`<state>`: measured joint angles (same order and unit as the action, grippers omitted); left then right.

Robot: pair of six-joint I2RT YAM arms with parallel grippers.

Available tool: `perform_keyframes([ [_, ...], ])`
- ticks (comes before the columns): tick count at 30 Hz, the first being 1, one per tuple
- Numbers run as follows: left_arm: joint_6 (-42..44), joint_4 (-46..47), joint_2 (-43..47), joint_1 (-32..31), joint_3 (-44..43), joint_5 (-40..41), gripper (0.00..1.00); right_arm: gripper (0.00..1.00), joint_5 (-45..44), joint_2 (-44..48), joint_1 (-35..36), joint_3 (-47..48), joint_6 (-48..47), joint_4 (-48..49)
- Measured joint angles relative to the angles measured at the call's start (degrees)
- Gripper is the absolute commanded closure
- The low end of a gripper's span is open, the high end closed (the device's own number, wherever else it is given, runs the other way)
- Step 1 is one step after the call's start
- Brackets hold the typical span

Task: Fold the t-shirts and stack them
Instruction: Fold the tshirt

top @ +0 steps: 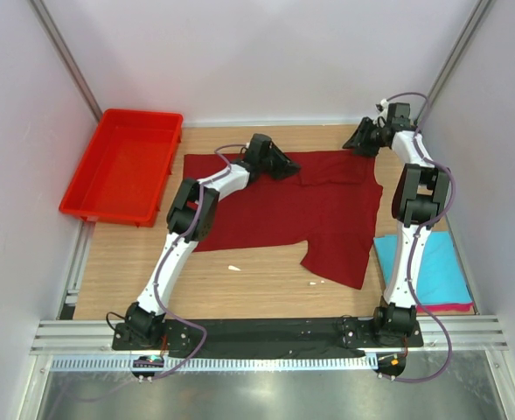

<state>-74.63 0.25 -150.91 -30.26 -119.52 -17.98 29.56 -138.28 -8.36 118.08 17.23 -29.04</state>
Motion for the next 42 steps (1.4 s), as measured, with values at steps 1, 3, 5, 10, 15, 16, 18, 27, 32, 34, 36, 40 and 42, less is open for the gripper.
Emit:
perform_keyframes([
  [1,-0.1,0.1,0.0,0.0,0.0,0.0,0.70,0.49,0.1,0.0,0.0,0.0,0.0,0.0],
  [3,-0.3,0.4,0.0,0.0,0.0,0.1,0.68,0.49,0.2,-0.3,0.0,0.0,0.0,-0.1],
  [5,-0.4,0.7,0.0,0.0,0.0,0.1,0.66,0.48,0.2,-0.9,0.0,0.0,-0.1,-0.1],
  [10,-0.4,1.4,0.0,-0.1,0.0,0.5,0.63,0.48,0.1,-2.4,0.0,0.0,-0.7,-0.7],
  [15,-0.5,1.7,0.0,-0.3,0.0,1.5,0.69,0.56,0.6,-2.6,0.0,0.0,-0.4,-0.5],
  [16,-0.5,1.7,0.0,-0.4,0.0,1.9,0.70,0.57,0.6,-2.6,0.0,-0.1,-0.3,-0.3],
  [18,-0.7,1.7,0.0,-0.4,0.0,2.6,0.72,0.59,0.7,-2.6,0.0,-0.3,0.1,0.4],
  [27,-4.1,4.8,-0.3,-0.5,0.9,6.2,1.00,0.99,1.9,-3.0,0.0,-1.1,3.8,4.4],
  [32,-4.7,6.8,-0.3,-0.5,2.5,7.1,1.00,0.99,2.1,-1.5,0.0,-6.8,5.3,9.2],
  [34,-4.7,6.8,-0.3,-0.5,2.6,7.1,0.99,0.98,2.2,-1.0,0.0,-7.9,5.6,9.4],
  [36,-4.5,6.9,-0.3,-0.5,2.6,6.9,0.71,0.98,2.6,-0.8,0.0,-8.0,5.6,9.8],
  [40,-2.9,6.1,0.0,-0.8,1.5,6.9,0.65,0.98,3.3,-0.2,0.0,-8.0,5.7,10.7],
  [42,-1.6,5.1,0.1,-1.1,0.9,7.0,0.64,0.98,3.6,-0.1,0.0,-8.0,5.8,11.1],
])
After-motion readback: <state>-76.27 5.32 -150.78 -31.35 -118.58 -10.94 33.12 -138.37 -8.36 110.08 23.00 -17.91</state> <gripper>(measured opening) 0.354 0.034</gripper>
